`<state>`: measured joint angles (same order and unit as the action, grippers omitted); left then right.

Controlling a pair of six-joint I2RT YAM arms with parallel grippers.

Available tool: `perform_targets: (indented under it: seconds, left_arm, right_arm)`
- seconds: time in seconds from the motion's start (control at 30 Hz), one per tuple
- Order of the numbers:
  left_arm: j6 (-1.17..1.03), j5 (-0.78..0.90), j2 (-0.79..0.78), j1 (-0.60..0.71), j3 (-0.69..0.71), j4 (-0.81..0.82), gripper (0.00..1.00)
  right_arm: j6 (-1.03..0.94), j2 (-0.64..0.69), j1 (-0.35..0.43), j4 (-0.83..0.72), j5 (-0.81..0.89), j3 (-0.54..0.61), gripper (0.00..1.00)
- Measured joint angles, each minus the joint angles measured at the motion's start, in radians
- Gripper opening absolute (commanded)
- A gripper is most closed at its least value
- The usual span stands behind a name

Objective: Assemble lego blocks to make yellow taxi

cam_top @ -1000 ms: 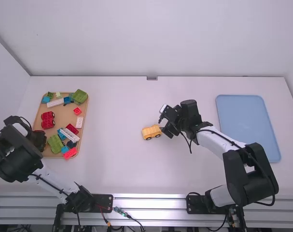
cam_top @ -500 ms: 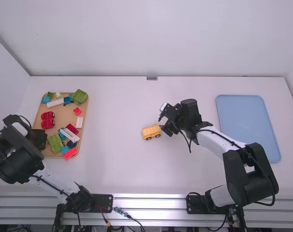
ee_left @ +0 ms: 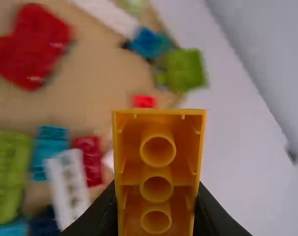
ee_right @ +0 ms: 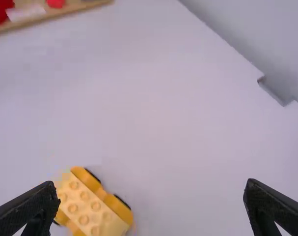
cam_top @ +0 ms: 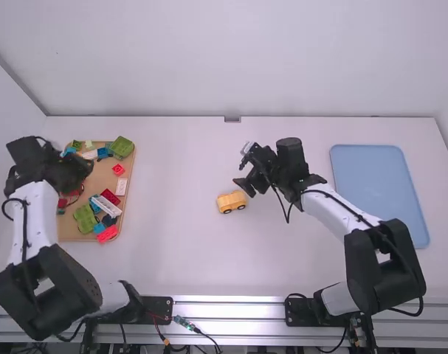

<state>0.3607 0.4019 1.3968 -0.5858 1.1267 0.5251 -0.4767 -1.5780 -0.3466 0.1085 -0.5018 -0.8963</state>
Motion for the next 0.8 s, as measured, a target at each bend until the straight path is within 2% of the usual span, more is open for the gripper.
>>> perform_targets:
  seconds: [0.27, 0.47, 0.6, 0.67, 0.8]
  left_arm:
    - [-0.174, 0.186, -0.163, 0.315, -0.079, -0.195, 0.01]
    - [-0.257, 0.287, -0.211, 0.472, -0.207, -0.359, 0.02]
    - [-0.286, 0.431, -0.209, 0.534, -0.315, -0.547, 0.02]
    - [-0.278, 0.537, -0.206, 0.548, -0.385, -0.732, 0.02]
    - [-0.196, 0.612, -0.192, 0.551, -0.471, -0.980, 0.02]
  right_arm:
    - [0.098, -0.003, 0.052, 0.001, -0.315, -0.103, 0.99]
    - [0.260, -0.091, 0.112, 0.175, -0.577, -0.177, 0.99]
    - [0.407, -0.217, 0.140, 0.381, -0.818, -0.224, 1.00]
    - [0.498, -0.288, 0.138, 0.467, -0.911, -0.255, 0.94]
    - [0.589, -0.359, 0.111, 0.515, -0.978, -0.286, 0.94]
